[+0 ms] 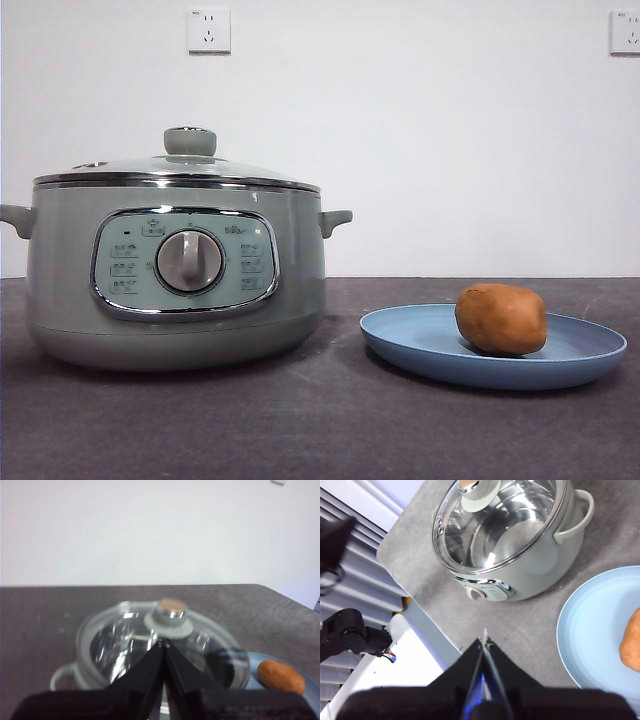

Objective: Take the potato out from the steamer,put the potato on the plate,close the lid

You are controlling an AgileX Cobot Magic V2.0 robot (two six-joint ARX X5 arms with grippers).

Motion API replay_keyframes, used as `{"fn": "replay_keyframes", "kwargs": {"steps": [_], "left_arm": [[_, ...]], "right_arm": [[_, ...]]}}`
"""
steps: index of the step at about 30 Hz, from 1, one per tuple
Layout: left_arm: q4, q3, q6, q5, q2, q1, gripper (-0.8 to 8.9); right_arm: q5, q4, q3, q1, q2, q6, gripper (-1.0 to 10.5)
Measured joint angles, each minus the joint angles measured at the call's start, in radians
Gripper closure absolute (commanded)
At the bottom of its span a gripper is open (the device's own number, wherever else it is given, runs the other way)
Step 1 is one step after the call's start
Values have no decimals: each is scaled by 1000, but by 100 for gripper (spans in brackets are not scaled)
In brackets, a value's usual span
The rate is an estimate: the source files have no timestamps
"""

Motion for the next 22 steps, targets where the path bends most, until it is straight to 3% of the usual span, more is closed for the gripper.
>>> {"fn": "replay_keyframes", "kwargs": {"steps": [10, 22], "left_arm": [[47, -249, -56, -35, -206, 65, 817], [80, -349, -86, -128, -267, 77, 817]], "right_arm": [[0, 0, 0, 0, 0, 0, 947], [0, 0, 0, 0, 0, 0, 947]]}}
